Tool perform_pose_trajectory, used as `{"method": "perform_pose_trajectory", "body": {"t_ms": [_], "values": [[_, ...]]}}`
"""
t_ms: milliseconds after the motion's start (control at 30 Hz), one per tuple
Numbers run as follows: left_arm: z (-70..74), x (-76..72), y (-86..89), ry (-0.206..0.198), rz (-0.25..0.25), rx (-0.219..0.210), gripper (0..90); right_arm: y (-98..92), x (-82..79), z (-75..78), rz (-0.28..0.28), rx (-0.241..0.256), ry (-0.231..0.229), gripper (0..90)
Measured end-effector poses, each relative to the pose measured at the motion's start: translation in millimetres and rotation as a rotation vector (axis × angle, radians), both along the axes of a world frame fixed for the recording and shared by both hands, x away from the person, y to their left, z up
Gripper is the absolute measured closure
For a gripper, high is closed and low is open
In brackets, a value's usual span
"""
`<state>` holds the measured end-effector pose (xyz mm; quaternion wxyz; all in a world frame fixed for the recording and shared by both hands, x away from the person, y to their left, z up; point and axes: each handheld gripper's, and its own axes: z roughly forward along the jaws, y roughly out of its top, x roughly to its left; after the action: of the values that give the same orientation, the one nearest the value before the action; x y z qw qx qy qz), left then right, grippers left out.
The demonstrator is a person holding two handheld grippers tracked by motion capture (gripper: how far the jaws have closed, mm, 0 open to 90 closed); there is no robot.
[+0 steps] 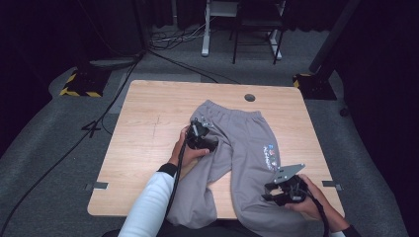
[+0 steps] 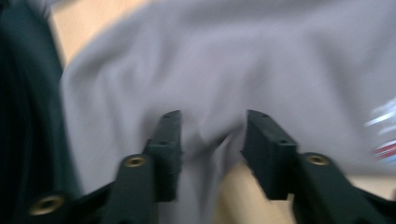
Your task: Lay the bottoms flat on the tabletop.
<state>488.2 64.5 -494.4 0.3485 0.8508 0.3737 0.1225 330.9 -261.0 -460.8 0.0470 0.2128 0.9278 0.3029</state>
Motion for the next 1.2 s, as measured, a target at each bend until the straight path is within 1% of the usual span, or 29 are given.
{"method": "perform_pose_trajectory", "body": {"t_ms": [33,100,133,167,200,233,267,300,333,367,400,433,467,500,533,600,633,667,733,767,800,867,900,933,1000,1033,1067,1133,1200], "values": [[3.1,-4.5,4.9,-0.004,-0.002,-0.046,23.3,-2.9,6.4,3.8,-0.025,0.025,-0.029,49.6],[11.2,-16.2,14.7,-0.013,-0.042,-0.092,23.8,-8.0,23.6,9.1,-0.097,0.064,-0.069,46.2],[13.9,-24.2,17.3,-0.024,-0.071,-0.090,23.8,-9.6,34.5,9.8,-0.148,0.069,-0.095,44.7],[15.4,-34.1,17.5,-0.036,-0.088,-0.070,23.8,-10.7,46.6,9.2,-0.204,0.068,-0.114,44.7],[16.7,-44.9,17.0,-0.059,-0.109,-0.035,23.8,-11.4,59.6,6.9,-0.248,0.069,-0.126,43.5],[16.7,-56.5,15.9,-0.068,-0.138,-0.028,24.1,-11.1,72.5,3.2,-0.291,0.069,-0.140,40.9],[15.8,-67.0,14.7,-0.063,-0.172,-0.021,24.8,-9.5,84.6,-1.1,-0.328,0.071,-0.149,41.9],[14.5,-77.2,12.8,-0.069,-0.196,0.012,26.3,-6.7,96.2,-5.6,-0.344,0.072,-0.144,41.5],[13.2,-87.9,11.1,-0.094,-0.211,0.042,28.0,-2.3,106.5,-9.7,-0.355,0.085,-0.133,41.2],[12.7,-96.5,11.3,-0.099,-0.237,0.039,28.4,2.8,115.7,-12.6,-0.362,0.103,-0.113,40.5],[11.9,-103.3,11.5,-0.089,-0.254,0.031,32.1,9.6,123.0,-14.6,-0.368,0.109,-0.110,40.8],[11.1,-109.4,11.2,-0.080,-0.263,0.035,34.4,17.4,128.6,-15.8,-0.367,0.095,-0.130,41.0],[9.9,-115.7,11.7,-0.067,-0.282,0.025,34.2,24.8,134.1,-16.7,-0.356,0.087,-0.136,41.0],[9.0,-118.9,12.5,-0.060,-0.293,0.027,37.1,32.6,140.8,-17.9,-0.356,0.074,-0.144,42.2],[7.0,-123.0,12.6,-0.050,-0.300,0.037,39.2,36.4,144.6,-18.9,-0.368,0.065,-0.151,43.9],[3.5,-131.0,14.5,-0.031,-0.310,0.049,39.1,43.1,155.1,-22.9,-0.390,0.043,-0.137,43.7],[1.9,-135.2,15.2,-0.028,-0.309,0.058,39.5,44.4,159.7,-25.8,-0.399,0.030,-0.131,43.3],[1.7,-139.3,16.9,-0.029,-0.306,0.056,39.4,43.9,163.3,-27.9,-0.415,0.034,-0.133,44.0],[1.6,-147.6,19.7,-0.023,-0.315,0.065,39.5,39.0,171.1,-28.8,-0.445,0.050,-0.114,43.8],[1.4,-151.8,21.4,-0.023,-0.312,0.064,39.7,36.2,173.9,-28.9,-0.464,0.049,-0.118,43.8],[1.3,-156.2,23.3,-0.013,-0.311,0.060,40.2,32.9,176.7,-28.7,-0.476,0.045,-0.123,43.8],[1.5,-165.3,26.0,-0.021,-0.326,0.072,40.2,25.1,181.4,-28.6,-0.517,0.031,-0.145,44.1],[1.6,-172.2,28.1,-0.013,-0.331,0.069,40.2,21.6,183.3,-28.9,-0.529,0.025,-0.162,44.5],[1.2,-177.5,30.3,-0.014,-0.335,0.066,40.2,15.9,186.1,-29.0,-0.551,0.023,-0.169,44.5],[1.1,-188.0,35.1,-0.010,-0.335,0.064,40.3,5.7,191.6,-29.0,-0.586,0.025,-0.163,44.4],[0.9,-193.5,37.2,-0.014,-0.338,0.063,40.3,0.7,193.9,-29.1,-0.598,0.020,-0.171,44.4],[1.2,-199.2,39.3,-0.009,-0.335,0.067,40.3,-3.3,196.0,-28.7,-0.617,0.011,-0.176,44.1],[0.7,-210.2,42.2,-0.014,-0.333,0.065,40.3,-10.1,199.8,-27.4,-0.649,-0.025,-0.201,44.1],[2.1,-221.0,43.2,-0.011,-0.340,0.081,40.2,-14.9,202.9,-26.2,-0.681,-0.054,-0.214,42.5]]}}
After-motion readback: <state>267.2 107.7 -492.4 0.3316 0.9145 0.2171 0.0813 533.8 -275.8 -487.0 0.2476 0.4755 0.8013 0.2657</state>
